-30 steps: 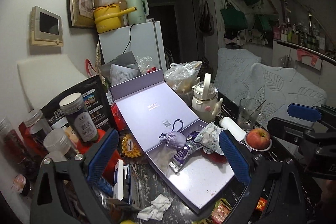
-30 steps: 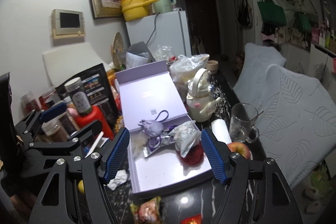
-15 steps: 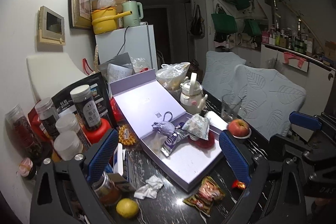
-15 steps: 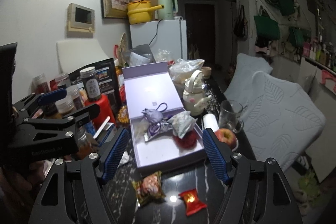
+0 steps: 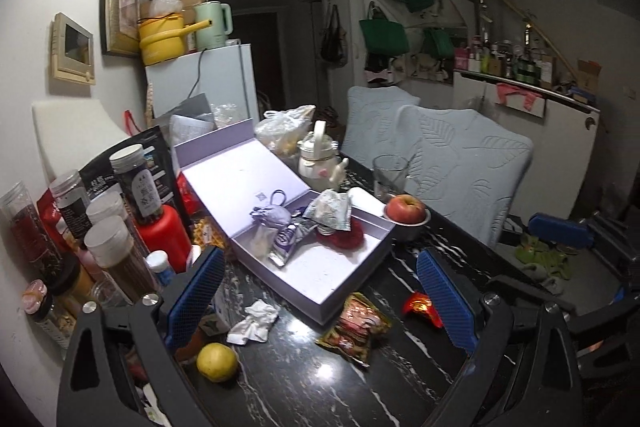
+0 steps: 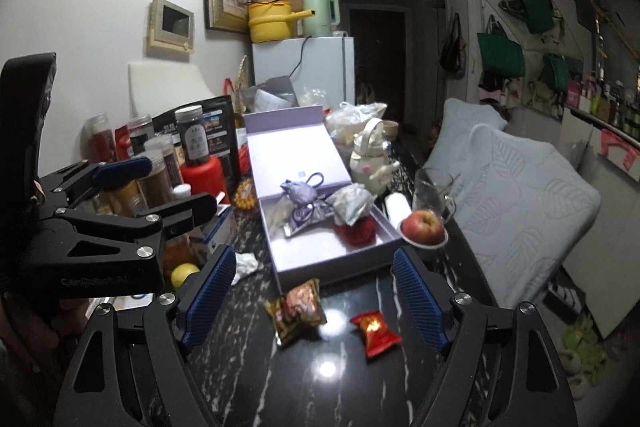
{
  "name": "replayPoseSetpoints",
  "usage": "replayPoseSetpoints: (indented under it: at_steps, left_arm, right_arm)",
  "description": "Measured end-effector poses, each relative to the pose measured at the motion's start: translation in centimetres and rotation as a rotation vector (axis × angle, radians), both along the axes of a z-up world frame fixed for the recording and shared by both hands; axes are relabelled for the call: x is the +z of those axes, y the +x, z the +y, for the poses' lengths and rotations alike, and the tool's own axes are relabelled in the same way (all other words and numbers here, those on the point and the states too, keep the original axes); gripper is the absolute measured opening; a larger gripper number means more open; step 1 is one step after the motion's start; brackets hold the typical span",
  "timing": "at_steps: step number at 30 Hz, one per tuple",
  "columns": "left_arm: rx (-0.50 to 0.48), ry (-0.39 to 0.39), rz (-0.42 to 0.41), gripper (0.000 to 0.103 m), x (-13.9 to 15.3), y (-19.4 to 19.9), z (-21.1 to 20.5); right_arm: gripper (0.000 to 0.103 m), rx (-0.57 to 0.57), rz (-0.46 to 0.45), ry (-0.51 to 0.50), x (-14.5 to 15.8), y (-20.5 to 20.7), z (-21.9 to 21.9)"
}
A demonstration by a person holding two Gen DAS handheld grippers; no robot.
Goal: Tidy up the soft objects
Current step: 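Withdraw both open tools from the lavender box back over the table, then grasp the snack bag with the left tool while the right tool grasps the red candy packet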
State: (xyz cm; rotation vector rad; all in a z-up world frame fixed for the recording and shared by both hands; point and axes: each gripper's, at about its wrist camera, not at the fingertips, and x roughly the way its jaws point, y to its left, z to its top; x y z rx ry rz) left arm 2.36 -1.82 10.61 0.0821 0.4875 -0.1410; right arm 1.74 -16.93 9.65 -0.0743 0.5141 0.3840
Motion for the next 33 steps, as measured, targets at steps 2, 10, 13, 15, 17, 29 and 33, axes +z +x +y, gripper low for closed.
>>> replayPoseSetpoints:
  at_steps: [2,10,13,15,17,29,33]
  left_arm:
    - [-0.019,-0.002,0.01,0.098,-0.2,-0.2,-0.3]
    - [-0.056,-0.013,0.053,0.098,-2.5,-0.6,-0.6]
    - [-0.079,-0.039,0.085,0.098,-3.8,-0.3,-0.3]
    - [-0.101,-0.036,0.105,0.098,-5.0,-0.1,-0.4]
    - [-0.114,-0.033,0.124,0.098,-6.0,0.1,-0.5]
    - [-0.182,-0.062,0.261,0.098,-12.1,2.3,-0.3]
    - [-0.184,-0.08,0.322,0.098,-14.1,3.9,-0.2]
  right_arm:
    - [0.084,-0.005,0.005,0.004,-0.3,-0.5,-0.1]
    - [0.086,-0.034,0.029,0.024,-2.0,-2.2,-0.5]
    - [0.086,-0.042,0.047,0.019,-3.1,-2.4,-0.6]
    - [0.086,-0.045,0.056,0.021,-3.9,-2.4,-0.7]
    - [0.086,-0.048,0.064,0.028,-4.8,-2.3,-0.9]
    - [0.086,-0.035,0.158,0.013,-10.9,-0.9,-0.8]
    - [0.086,-0.041,0.22,0.017,-12.9,0.5,-0.9]
